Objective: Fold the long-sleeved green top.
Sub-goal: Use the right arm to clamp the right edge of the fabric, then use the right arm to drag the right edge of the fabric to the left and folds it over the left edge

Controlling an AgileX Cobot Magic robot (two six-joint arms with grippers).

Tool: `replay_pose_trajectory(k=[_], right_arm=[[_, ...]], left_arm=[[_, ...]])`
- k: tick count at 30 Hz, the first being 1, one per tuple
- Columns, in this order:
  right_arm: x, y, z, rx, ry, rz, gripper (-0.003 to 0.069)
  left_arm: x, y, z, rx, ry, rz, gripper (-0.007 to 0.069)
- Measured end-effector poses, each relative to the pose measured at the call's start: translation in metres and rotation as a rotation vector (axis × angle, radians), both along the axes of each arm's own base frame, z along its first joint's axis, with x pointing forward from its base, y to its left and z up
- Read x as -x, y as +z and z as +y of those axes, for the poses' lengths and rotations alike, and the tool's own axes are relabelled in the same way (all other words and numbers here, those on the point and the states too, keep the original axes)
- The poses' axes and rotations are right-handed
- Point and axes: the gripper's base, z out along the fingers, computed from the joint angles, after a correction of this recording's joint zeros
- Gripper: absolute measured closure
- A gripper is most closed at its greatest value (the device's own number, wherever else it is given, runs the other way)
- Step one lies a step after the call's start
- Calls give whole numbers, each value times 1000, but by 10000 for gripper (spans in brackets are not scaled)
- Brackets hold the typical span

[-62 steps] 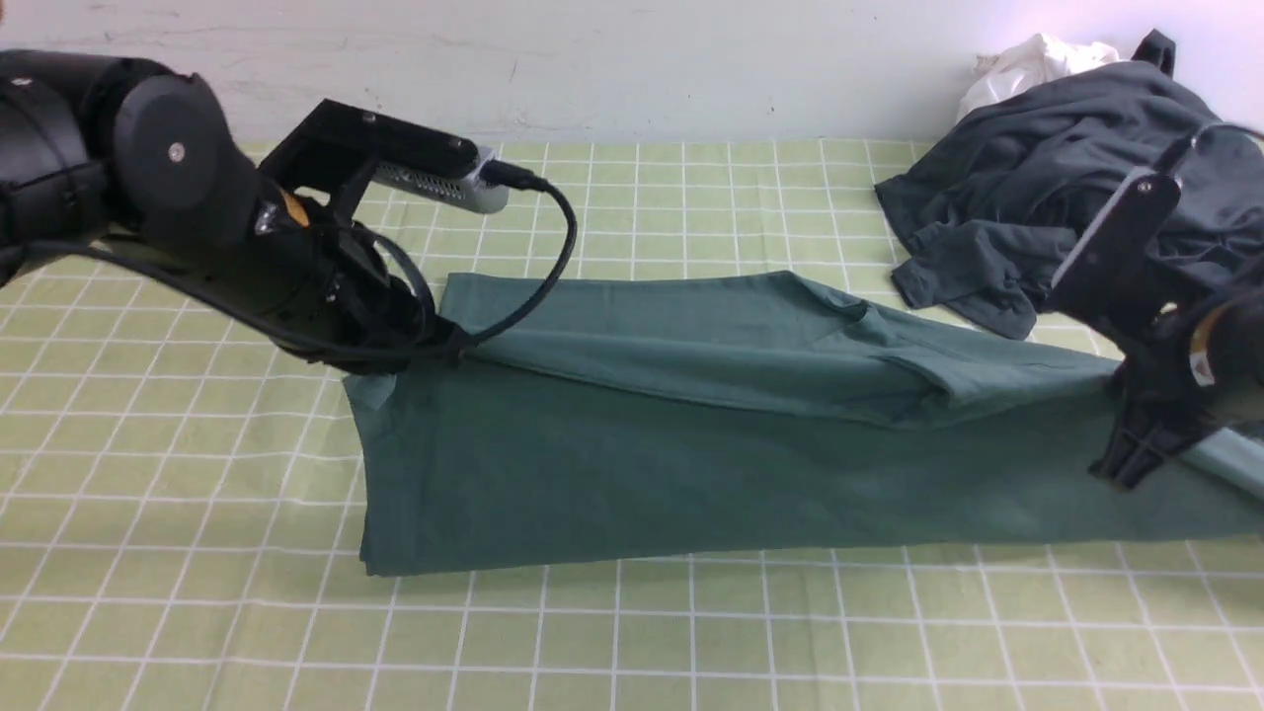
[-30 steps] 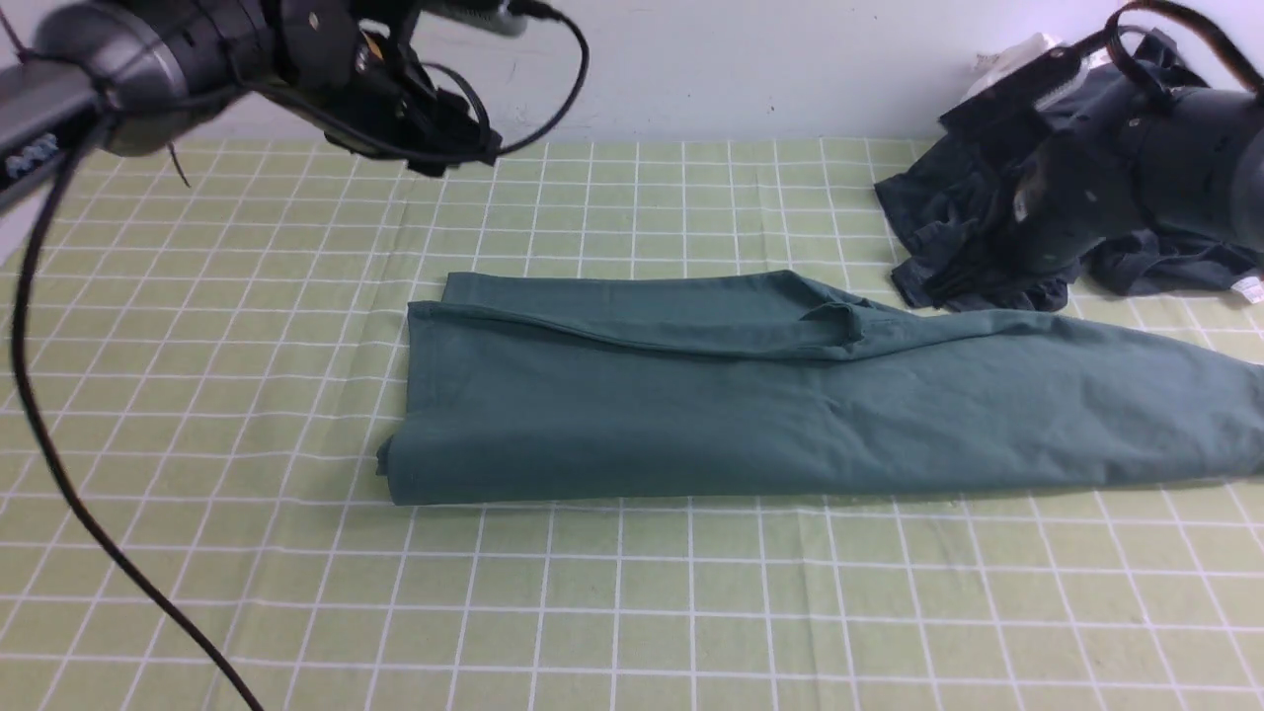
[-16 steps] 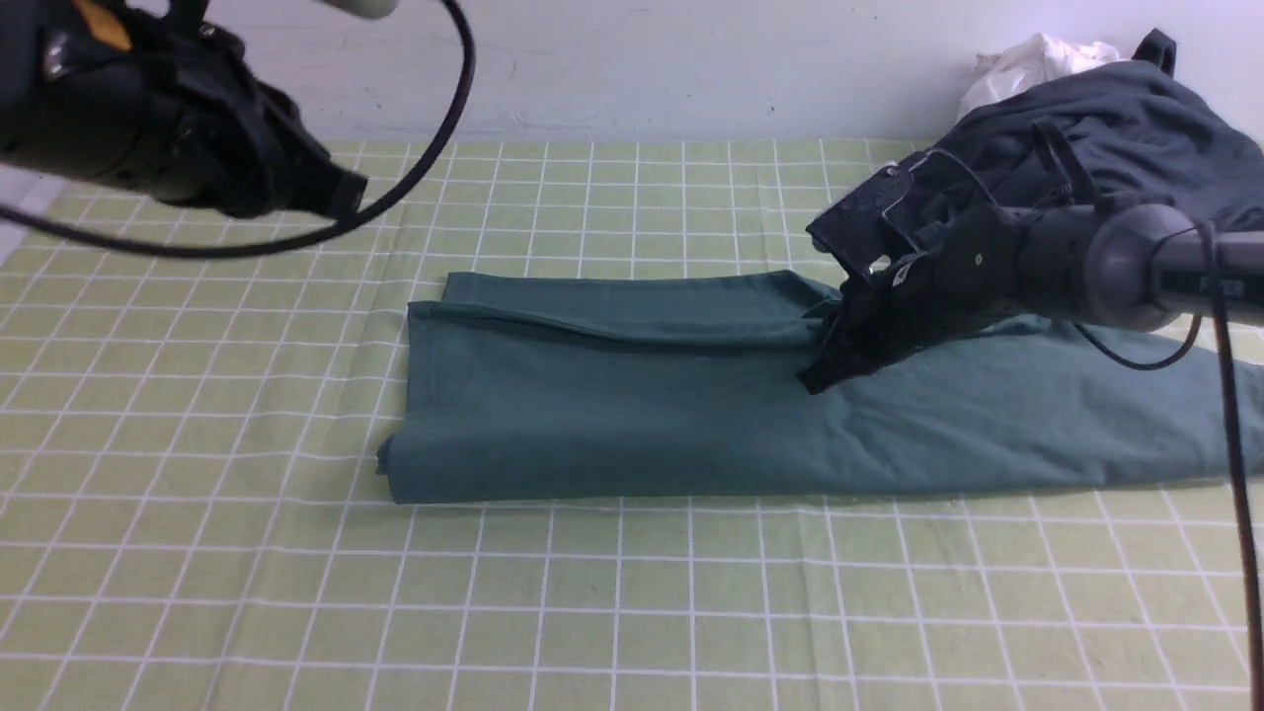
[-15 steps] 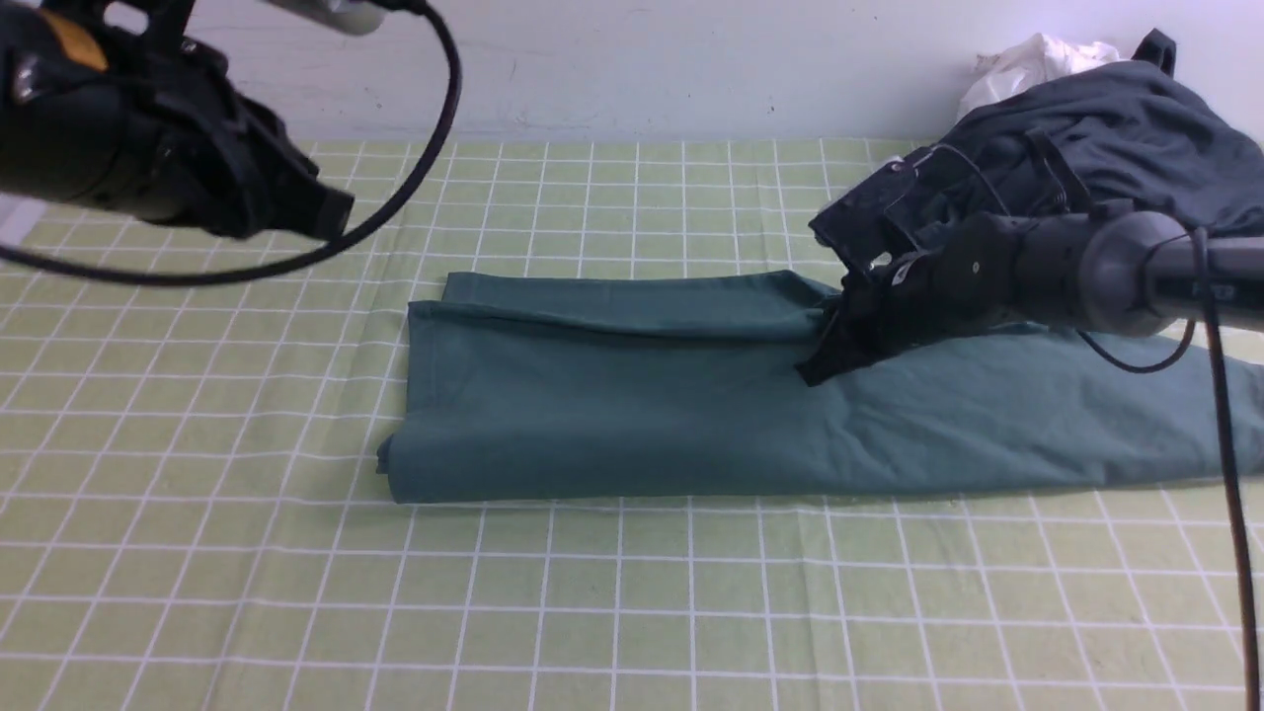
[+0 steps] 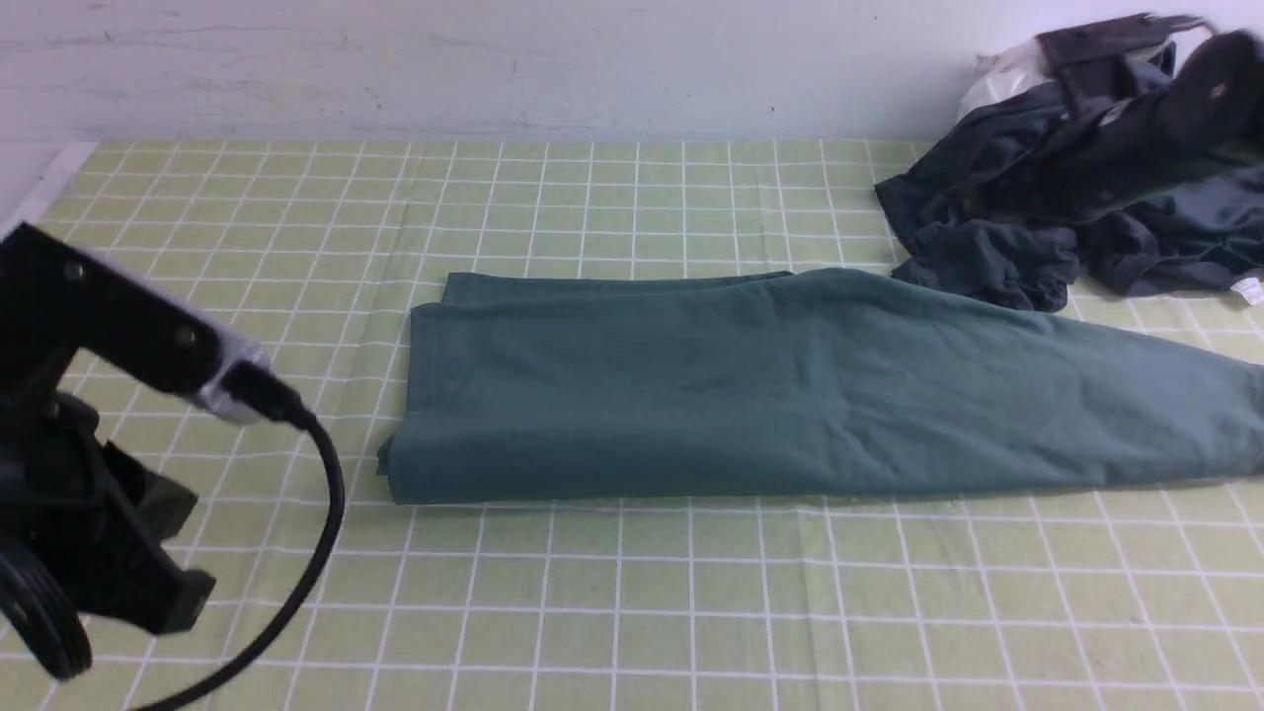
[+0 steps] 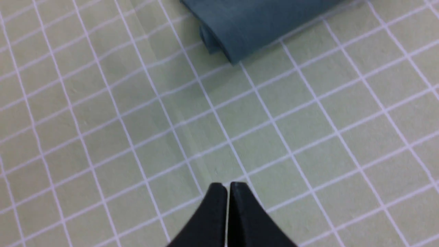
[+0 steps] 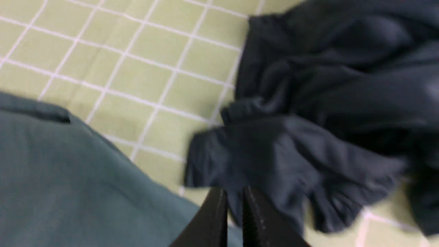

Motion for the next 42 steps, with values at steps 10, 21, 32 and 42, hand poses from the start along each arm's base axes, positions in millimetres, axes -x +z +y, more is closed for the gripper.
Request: replay_pose_trajectory(k=[10, 21, 32, 42], right_arm=[[66, -32, -122, -20, -426, 396, 369], [67, -103, -147, -95, -576, 494, 172], [62, -61, -153, 9, -505, 395, 641], [71, 90, -54, -125, -242, 59, 645]], left_arm=[[4, -24, -3, 66, 17, 1, 629], [1, -21, -5, 106, 27, -45, 629], [1, -21, -5, 92, 8, -49, 629], [0, -20, -6, 106, 11, -55, 629]])
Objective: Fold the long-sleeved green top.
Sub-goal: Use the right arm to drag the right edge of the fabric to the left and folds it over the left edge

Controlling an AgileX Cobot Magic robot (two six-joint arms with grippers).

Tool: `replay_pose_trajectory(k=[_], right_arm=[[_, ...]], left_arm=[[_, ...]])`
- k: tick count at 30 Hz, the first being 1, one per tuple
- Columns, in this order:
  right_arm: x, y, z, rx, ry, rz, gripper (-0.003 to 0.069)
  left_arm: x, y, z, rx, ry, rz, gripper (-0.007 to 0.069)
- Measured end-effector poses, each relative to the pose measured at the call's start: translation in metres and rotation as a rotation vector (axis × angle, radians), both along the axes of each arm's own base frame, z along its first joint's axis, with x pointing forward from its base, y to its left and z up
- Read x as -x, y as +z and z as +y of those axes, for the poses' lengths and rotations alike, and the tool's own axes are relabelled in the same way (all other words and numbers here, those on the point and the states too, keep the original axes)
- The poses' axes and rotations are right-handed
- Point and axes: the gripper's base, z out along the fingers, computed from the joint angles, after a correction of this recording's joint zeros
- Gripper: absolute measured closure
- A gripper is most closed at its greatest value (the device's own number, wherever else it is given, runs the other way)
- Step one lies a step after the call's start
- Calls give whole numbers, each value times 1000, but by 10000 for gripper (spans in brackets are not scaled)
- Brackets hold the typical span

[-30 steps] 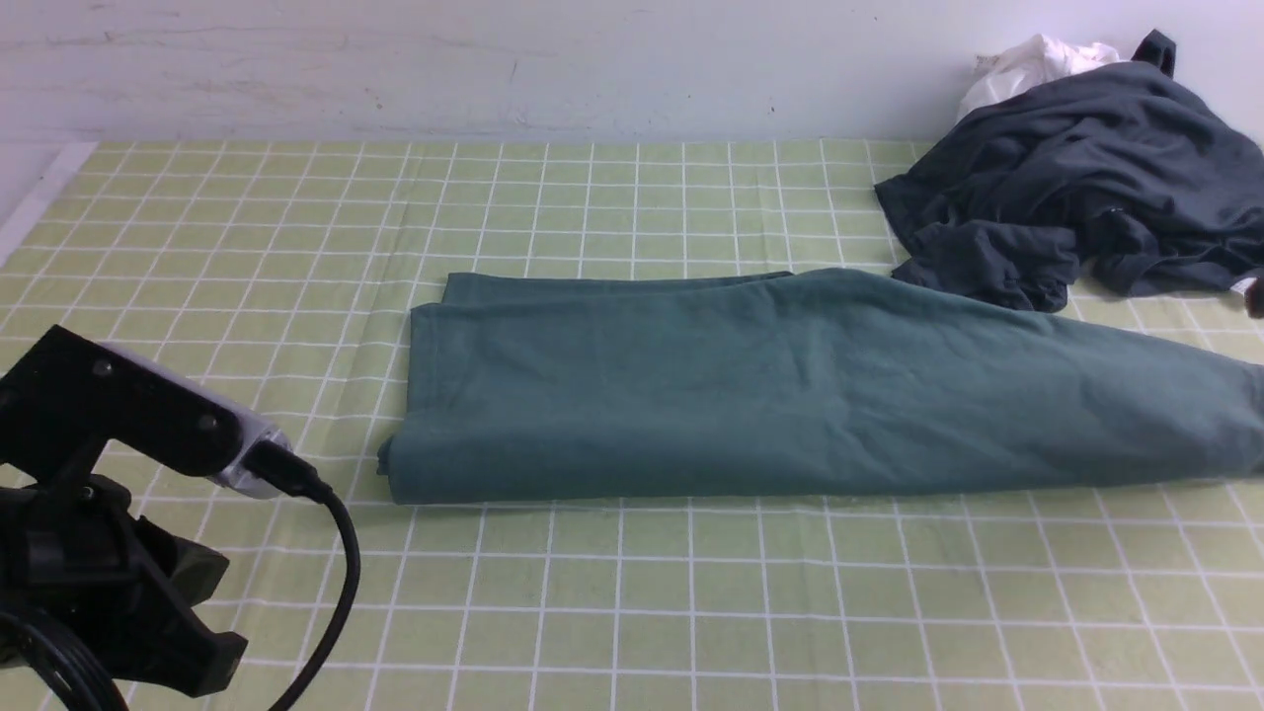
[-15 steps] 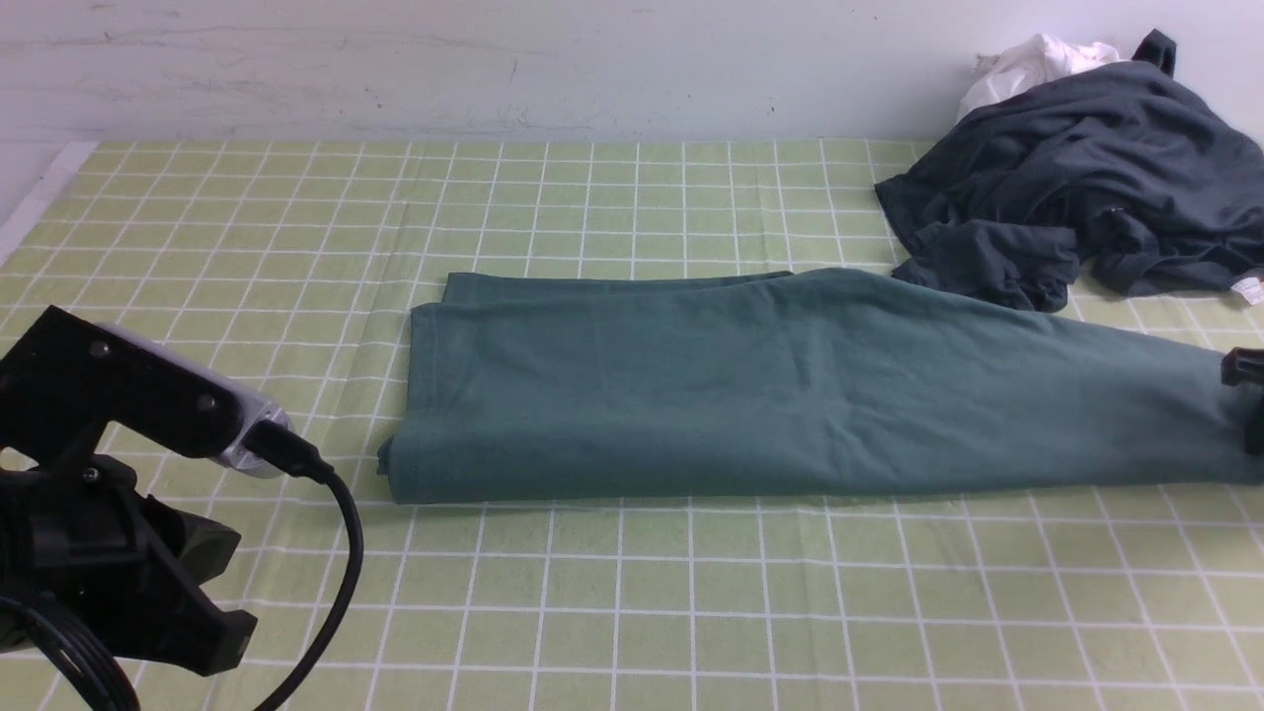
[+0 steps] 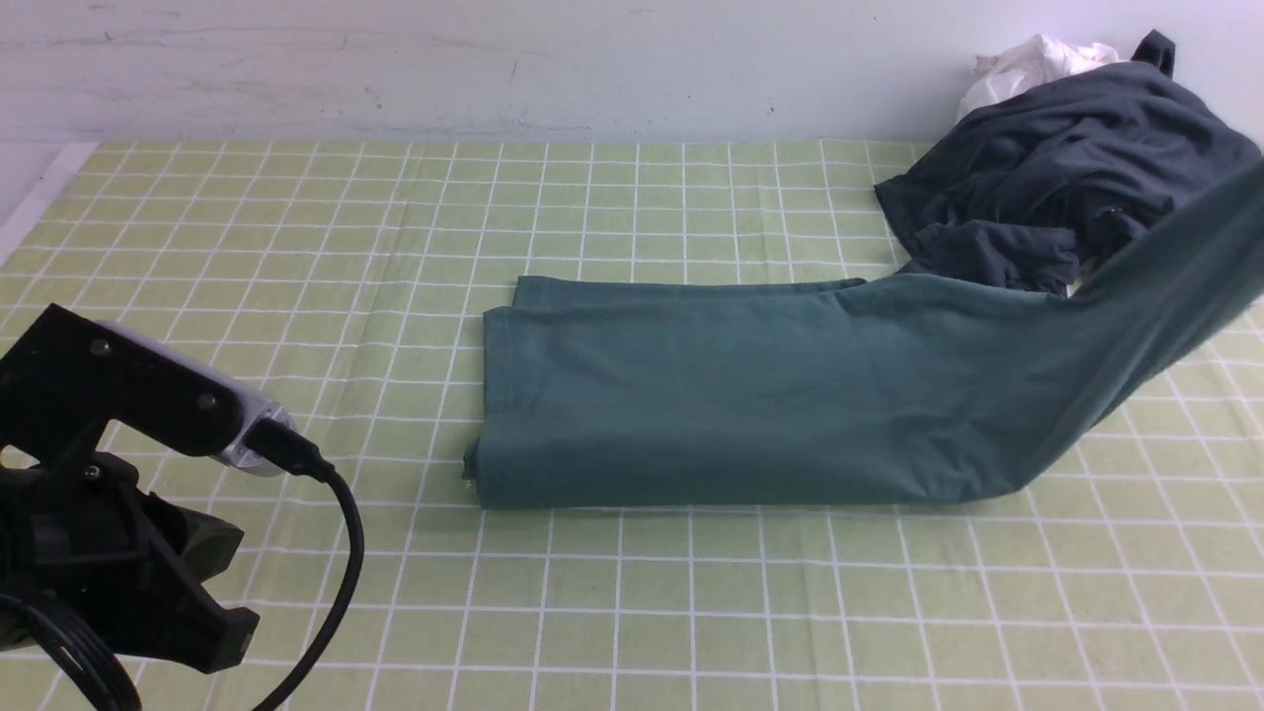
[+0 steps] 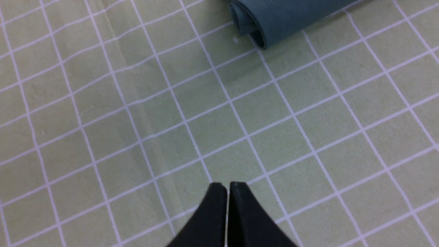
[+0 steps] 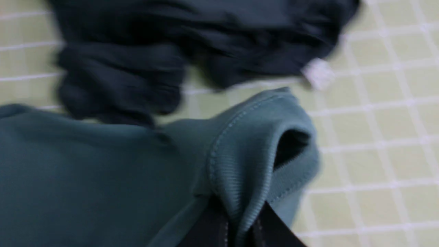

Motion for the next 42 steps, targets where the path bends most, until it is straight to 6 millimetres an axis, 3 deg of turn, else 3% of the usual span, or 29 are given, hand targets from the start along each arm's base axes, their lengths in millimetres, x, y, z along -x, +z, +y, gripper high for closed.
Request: replay_pose_trajectory(k=[1, 3, 4, 5, 7, 8, 11, 13, 15, 17, 18, 19, 22, 25, 29, 34, 39, 42], right_arm=[[0, 2, 10, -9, 32, -10, 645], [-1, 9, 82, -89, 227, -58, 645], [-2, 7, 97, -101, 268, -67, 645], [-3, 5, 133, -133, 352, -94, 645], [-5, -5, 177, -156, 457, -131, 645], [-6, -7, 182, -165, 467, -135, 645], [-5, -39, 263, -192, 630, -201, 645], [-6, -53, 283, -192, 660, -220, 645], [-2, -85, 327, -201, 707, -249, 645], [-2, -108, 346, -193, 730, -239, 641], [-2, -110, 350, -193, 733, -242, 638], [-3, -128, 363, -188, 751, -226, 619], [-6, -142, 377, -190, 770, -216, 545], [-9, -139, 381, -199, 779, -222, 454], [-11, -133, 382, -198, 775, -255, 398], [-14, -150, 385, -220, 757, -215, 418], [-15, -199, 390, -256, 738, -80, 503], [-14, -199, 390, -241, 769, -75, 531]], left_arm=[[0, 0, 0, 2, 0, 0, 629], [0, 0, 0, 9, 2, -1, 629], [0, 0, 0, 9, 2, -1, 629], [0, 0, 0, 9, 2, -1, 629], [0, 0, -1, 10, 2, -2, 629], [0, 0, -1, 10, 2, -2, 629], [0, 0, -1, 10, 3, -4, 629], [0, 0, -1, 10, 3, -4, 629], [0, 0, -1, 10, 3, -4, 629], [0, 0, -1, 11, 3, -4, 629], [0, 0, -1, 11, 3, -4, 629], [0, 0, -1, 11, 3, -4, 629], [0, 0, -1, 11, 3, -4, 629], [0, 0, -1, 12, 3, -4, 629], [1, 1, -2, 30, 6, -2, 629], [9, 11, -3, 84, 5, -54, 629], [31, 28, 1, 94, -45, -213, 629], [46, 32, 3, 98, -70, -303, 629]])
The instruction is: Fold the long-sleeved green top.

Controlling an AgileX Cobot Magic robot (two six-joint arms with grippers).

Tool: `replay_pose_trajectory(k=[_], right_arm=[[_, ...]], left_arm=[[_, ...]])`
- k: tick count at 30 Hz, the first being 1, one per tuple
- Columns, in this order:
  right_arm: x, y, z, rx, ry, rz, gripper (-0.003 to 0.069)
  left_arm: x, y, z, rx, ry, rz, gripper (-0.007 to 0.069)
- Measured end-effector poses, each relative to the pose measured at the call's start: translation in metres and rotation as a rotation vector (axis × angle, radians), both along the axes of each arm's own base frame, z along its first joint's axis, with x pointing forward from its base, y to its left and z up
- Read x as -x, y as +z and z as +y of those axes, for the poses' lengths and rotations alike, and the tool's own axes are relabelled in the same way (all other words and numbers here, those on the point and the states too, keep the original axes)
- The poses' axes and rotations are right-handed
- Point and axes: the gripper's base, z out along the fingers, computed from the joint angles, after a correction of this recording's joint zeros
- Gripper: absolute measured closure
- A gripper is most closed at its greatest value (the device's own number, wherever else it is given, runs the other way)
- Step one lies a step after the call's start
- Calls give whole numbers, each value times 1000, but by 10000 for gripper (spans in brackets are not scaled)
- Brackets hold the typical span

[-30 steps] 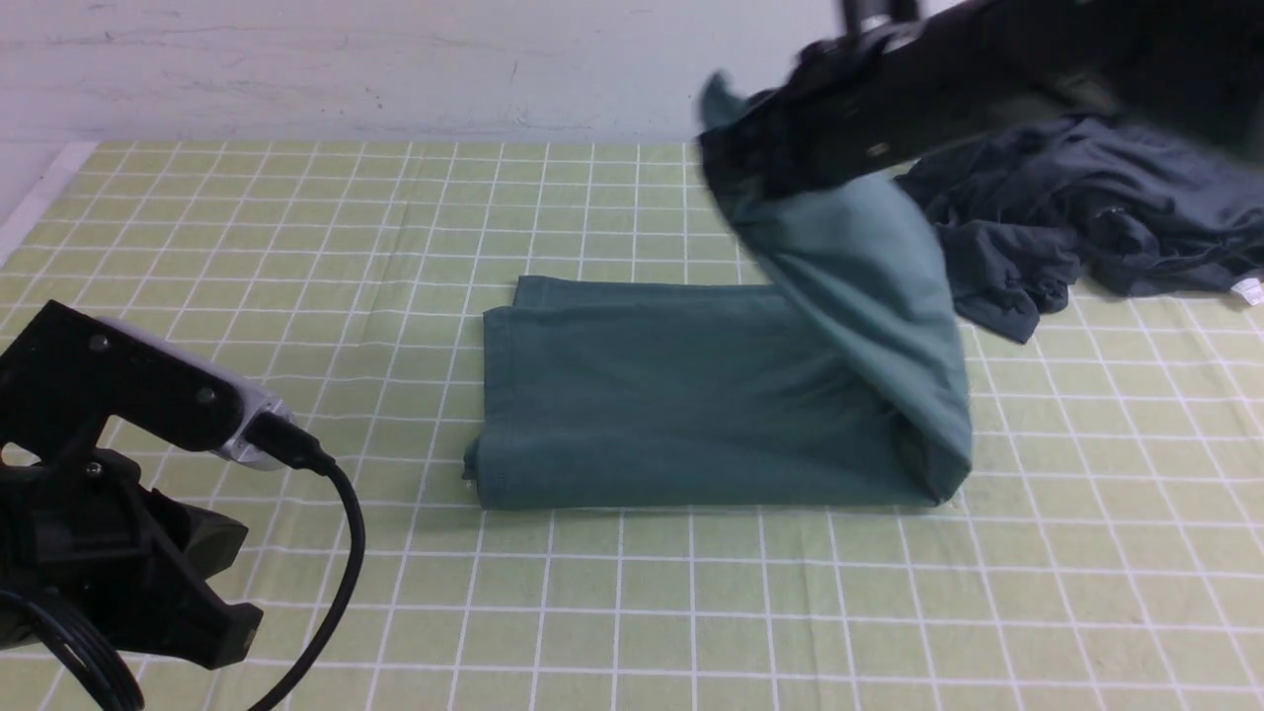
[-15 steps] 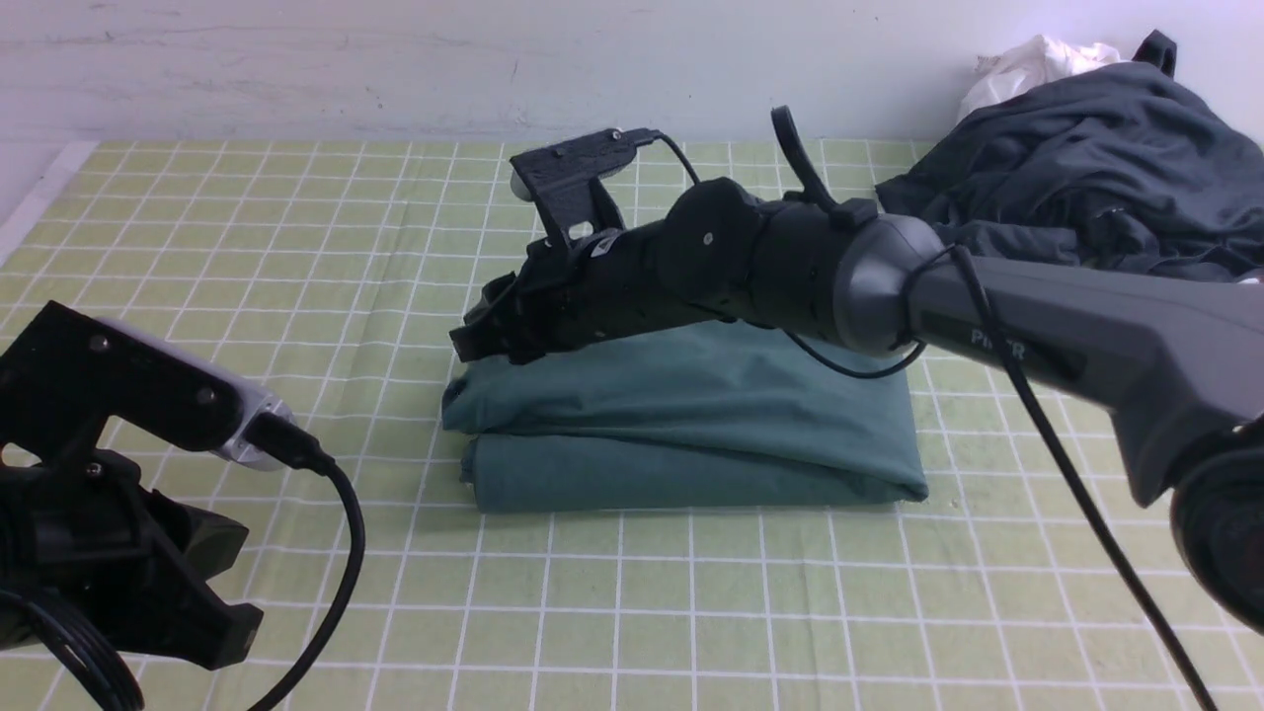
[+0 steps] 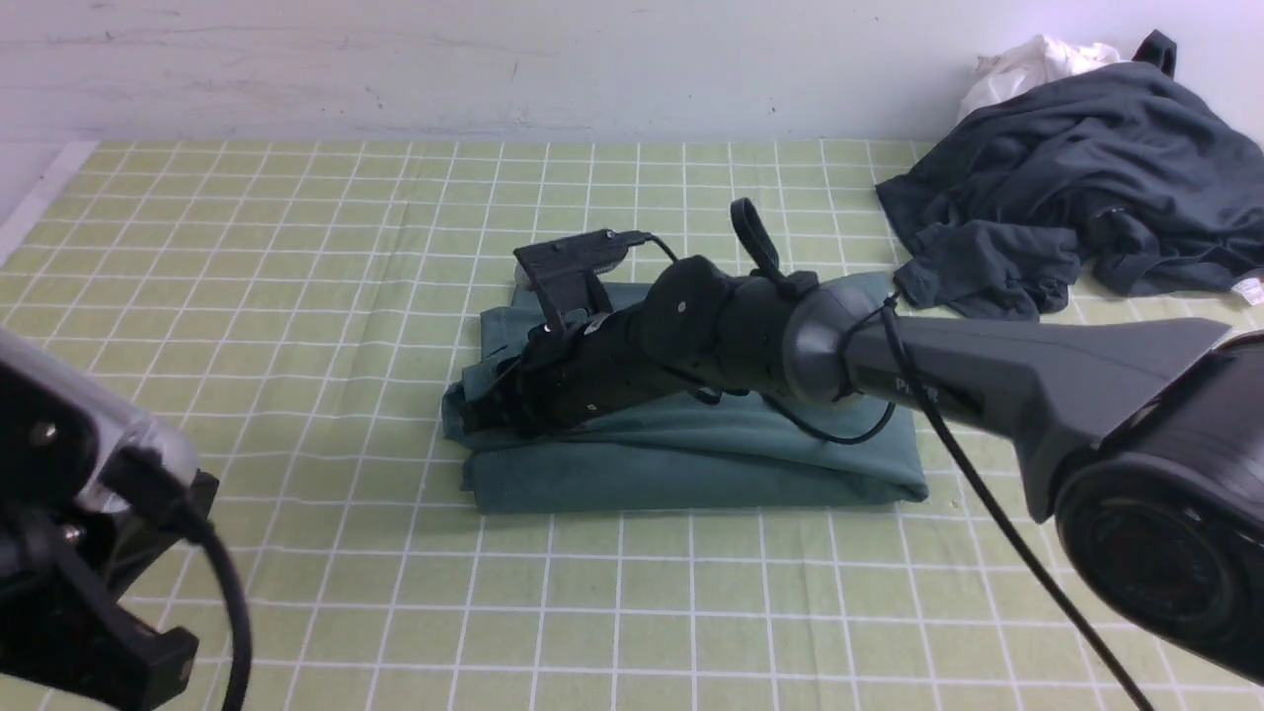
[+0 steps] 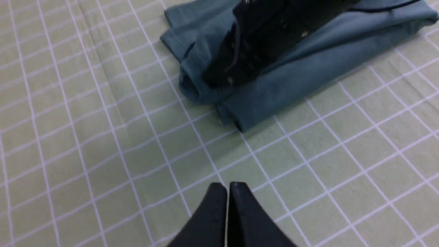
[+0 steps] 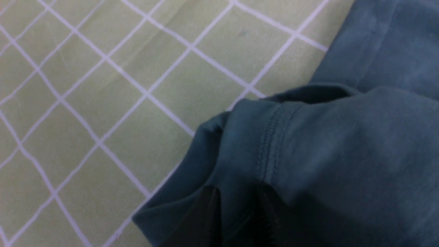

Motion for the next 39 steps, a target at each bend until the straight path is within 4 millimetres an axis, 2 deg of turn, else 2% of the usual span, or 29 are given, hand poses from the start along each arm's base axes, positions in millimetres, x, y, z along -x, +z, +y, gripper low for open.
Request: replay_pose_trajectory(k=[2, 3, 4, 6, 8, 9, 10, 12, 13, 14, 15, 16, 17, 18, 20, 22, 23, 24, 25, 26, 27, 28, 33, 37, 39], right_arm=[[-1, 24, -4, 3, 45, -42, 540], [-1, 27, -5, 2, 45, -48, 540], [-2, 67, -14, -15, 74, -106, 542], [-1, 128, -32, -43, 89, -209, 543], [8, 197, -60, -50, 94, -348, 545], [7, 199, -61, -43, 94, -353, 545], [19, 243, -82, -32, 88, -448, 554], [45, 301, -121, 38, 52, -573, 591], [47, 306, -123, 41, 46, -586, 596], [72, 337, -152, 93, -5, -627, 638], [84, 350, -166, 131, -40, -632, 654], [84, 349, -168, 148, -41, -630, 654], [103, 362, -188, 204, -97, -622, 665], [113, 364, -200, 249, -141, -600, 669], [129, 360, -224, 340, -250, -537, 671], [138, 353, -236, 381, -308, -506, 670], [151, 336, -251, 430, -368, -463, 671], [159, 324, -258, 449, -391, -443, 671], [159, 324, -258, 446, -396, -447, 671], [167, 311, -262, 450, -404, -434, 672], [180, 284, -266, 445, -396, -400, 672], [189, 267, -267, 418, -388, -386, 672], [232, 182, -266, 190, -355, -284, 672], [256, 118, -266, 28, -402, -131, 672], [263, 96, -268, 1, -430, -60, 672]], left_arm=[[17, 1, 3, 4, -13, -95, 629], [19, 1, 4, 4, -13, -103, 629], [30, -1, 7, 3, -15, -166, 629], [43, -2, 10, 15, -3, -257, 629], [54, -3, 14, 30, 13, -349, 629], [55, -2, 14, 33, 15, -360, 629], [60, -3, 16, 43, 25, -411, 629], [70, -3, 20, 62, 41, -493, 629], [70, -4, 20, 62, 41, -493, 629], [75, -5, 21, 69, 42, -520, 629], [77, -6, 21, 71, 42, -529, 629], [78, -6, 21, 71, 42, -530, 629], [79, -6, 22, 73, 42, -537, 629], [80, -6, 22, 74, 42, -540, 629], [80, -6, 22, 74, 41, -540, 629], [80, -6, 22, 74, 41, -540, 629], [80, -6, 22, 74, 41, -540, 629], [80, -6, 22, 74, 41, -540, 629], [80, -6, 22, 74, 41, -540, 629], [80, -7, 22, 74, 41, -540, 629], [80, -7, 22, 75, 41, -539, 629], [80, -7, 22, 75, 41, -539, 629], [80, -7, 22, 75, 41, -539, 629], [80, -7, 22, 75, 41, -539, 629], [80, -7, 22, 75, 41, -539, 629]])
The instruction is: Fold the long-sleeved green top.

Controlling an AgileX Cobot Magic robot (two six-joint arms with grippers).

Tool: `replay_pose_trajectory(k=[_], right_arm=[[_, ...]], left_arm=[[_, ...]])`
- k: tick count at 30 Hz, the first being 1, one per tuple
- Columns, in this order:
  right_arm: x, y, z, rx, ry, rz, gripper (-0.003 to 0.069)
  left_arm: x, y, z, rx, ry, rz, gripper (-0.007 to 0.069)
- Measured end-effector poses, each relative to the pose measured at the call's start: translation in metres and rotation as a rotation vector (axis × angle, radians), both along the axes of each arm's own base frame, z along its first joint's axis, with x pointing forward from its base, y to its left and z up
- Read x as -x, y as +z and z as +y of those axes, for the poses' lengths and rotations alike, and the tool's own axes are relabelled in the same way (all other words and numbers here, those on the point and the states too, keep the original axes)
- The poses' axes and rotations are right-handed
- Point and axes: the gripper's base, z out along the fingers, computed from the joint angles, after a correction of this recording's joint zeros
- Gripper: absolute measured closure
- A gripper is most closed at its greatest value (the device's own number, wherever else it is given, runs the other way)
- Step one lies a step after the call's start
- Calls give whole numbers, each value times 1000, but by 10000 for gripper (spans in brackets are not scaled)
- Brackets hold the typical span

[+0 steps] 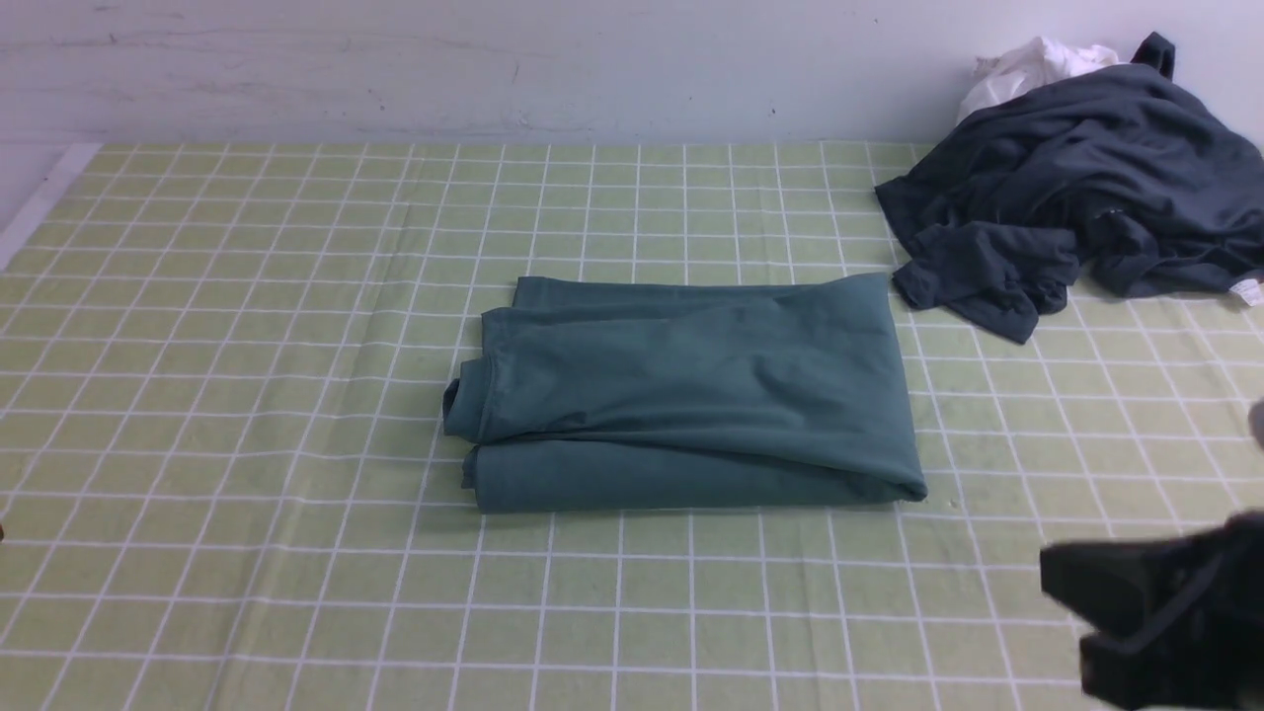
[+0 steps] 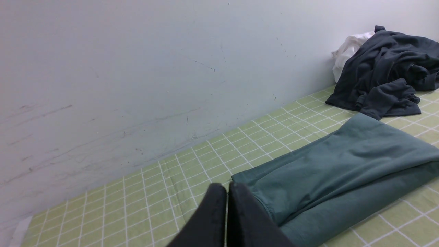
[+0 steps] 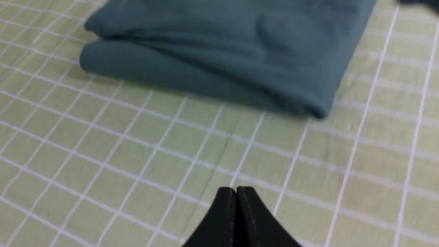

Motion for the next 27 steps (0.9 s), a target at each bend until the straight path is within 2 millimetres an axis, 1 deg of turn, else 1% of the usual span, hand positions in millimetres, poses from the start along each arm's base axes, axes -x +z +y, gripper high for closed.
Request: replay_pose_trajectory(k=[1, 5, 8, 10, 11, 12, 14, 16, 17, 20, 21, 23, 25, 26, 27], right_arm=[[4, -13, -2, -5, -12, 35, 672], [17, -50, -13, 54, -41, 125, 672], [23, -64, -19, 128, -21, 138, 673], [26, -67, -23, 207, 18, 93, 673], [26, -67, -23, 205, 17, 90, 673], [30, -66, -27, 236, 33, 27, 673], [36, -65, -31, 240, 39, -80, 673], [42, -66, -34, 222, 35, -169, 673], [49, -64, -37, 189, 21, -263, 673], [63, -65, -46, 125, -42, -453, 673], [63, -65, -47, 122, -53, -466, 673], [71, -58, -55, 98, -141, -592, 673], [74, -55, -59, 97, -190, -637, 673], [79, -52, -64, 102, -255, -680, 673], [80, -52, -65, 106, -279, -686, 673]], left_arm=[[0, 0, 0, 0, 0, 0, 629], [0, 0, 0, 0, 0, 0, 629], [0, 0, 0, 0, 0, 0, 629], [0, 0, 0, 0, 0, 2, 629], [0, 0, 0, 0, 0, 1, 629], [0, 0, 0, 0, 0, 1, 629], [0, 0, 0, 0, 0, 1, 629], [0, 0, 0, 0, 0, 1, 629], [0, 0, 0, -1, 0, 2, 629], [0, 0, 0, -1, -1, 3, 629], [0, 0, 0, -1, -1, 3, 629], [0, -1, 0, -1, -1, 4, 629], [0, -1, 0, -1, -1, 4, 629], [0, -1, 0, -1, -1, 4, 629], [0, -1, 0, -1, -1, 4, 629]])
